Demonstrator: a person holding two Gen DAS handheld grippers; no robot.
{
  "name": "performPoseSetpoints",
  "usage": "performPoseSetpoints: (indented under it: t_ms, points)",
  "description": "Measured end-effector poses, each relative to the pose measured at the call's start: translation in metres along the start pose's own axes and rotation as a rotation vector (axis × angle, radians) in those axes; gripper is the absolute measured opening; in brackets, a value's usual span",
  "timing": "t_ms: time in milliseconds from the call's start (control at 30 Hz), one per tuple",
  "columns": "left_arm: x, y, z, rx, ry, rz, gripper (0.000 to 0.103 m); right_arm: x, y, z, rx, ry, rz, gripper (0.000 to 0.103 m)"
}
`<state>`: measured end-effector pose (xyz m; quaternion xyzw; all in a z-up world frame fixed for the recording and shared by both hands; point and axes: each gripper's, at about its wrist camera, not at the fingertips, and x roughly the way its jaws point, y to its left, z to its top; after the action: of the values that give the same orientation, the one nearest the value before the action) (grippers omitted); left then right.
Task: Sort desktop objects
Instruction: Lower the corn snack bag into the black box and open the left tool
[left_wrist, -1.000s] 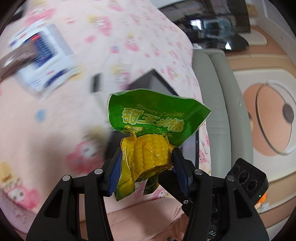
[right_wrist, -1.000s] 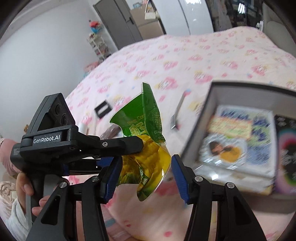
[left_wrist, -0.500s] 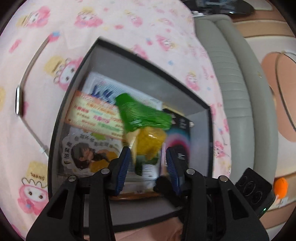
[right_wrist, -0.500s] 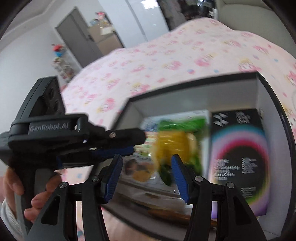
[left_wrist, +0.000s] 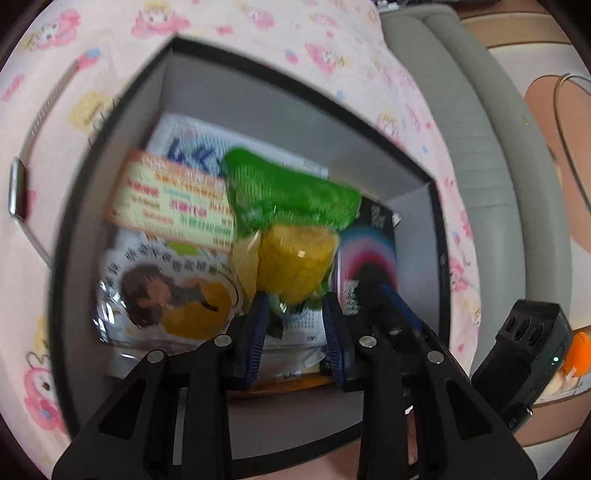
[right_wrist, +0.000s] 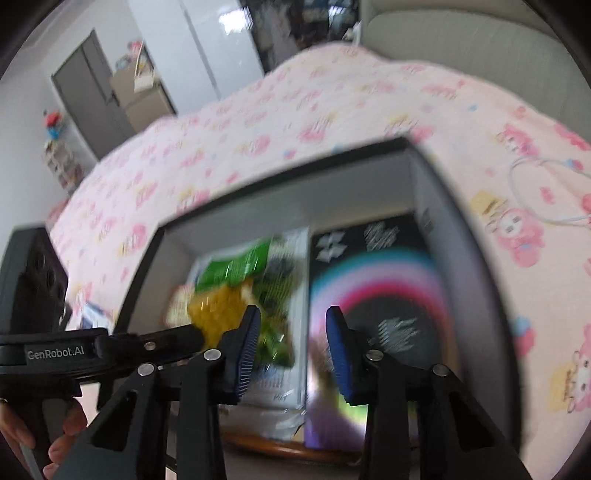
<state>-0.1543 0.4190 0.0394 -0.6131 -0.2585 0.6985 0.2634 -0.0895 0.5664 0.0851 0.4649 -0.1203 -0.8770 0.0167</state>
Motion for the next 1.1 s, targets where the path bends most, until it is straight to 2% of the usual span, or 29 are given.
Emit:
performPoseSetpoints:
  t_ms: [100, 167, 233, 267, 367, 500, 700, 967, 1100]
  points:
    - [0.001, 0.004, 0.010, -0.016, -0.020, 0.027, 0.024, 0.010, 0.006, -0.005, 0.000, 0.056, 0.056, 0.028]
    - [-0.005, 0.008, 0.021, -0.035, -0.082, 0.083, 0.024, 0.015, 0.008, -0.005, 0.011, 0.065, 0.093, 0.028]
    - [-0.012, 0.012, 0.028, -0.044, -0.140, 0.147, 0.025, 0.013, 0.010, -0.007, 0.004, 0.053, 0.090, 0.028]
    - [-0.016, 0.015, 0.028, -0.056, -0.151, 0.151, 0.024, 0.012, 0.011, -0.008, -0.004, 0.047, 0.083, 0.028]
    - [-0.028, 0.023, 0.017, -0.070, -0.154, 0.104, 0.023, 0.009, 0.011, -0.010, -0.010, 0.044, 0.078, 0.028]
    - [-0.043, 0.026, -0.003, -0.065, -0.162, 0.079, 0.023, 0.011, 0.016, -0.011, -0.013, 0.052, 0.099, 0.028]
    - [-0.056, 0.016, -0.031, 0.005, -0.192, 0.090, 0.023, 0.001, 0.034, -0.019, -0.070, 0.035, 0.096, 0.028]
    - [-0.103, 0.002, -0.080, 0.089, -0.250, 0.063, 0.025, -0.044, 0.067, -0.045, -0.153, -0.045, 0.111, 0.030]
    - [-0.130, -0.001, -0.106, 0.124, -0.281, 0.077, 0.032, -0.072, 0.086, -0.065, -0.185, -0.088, 0.094, 0.030]
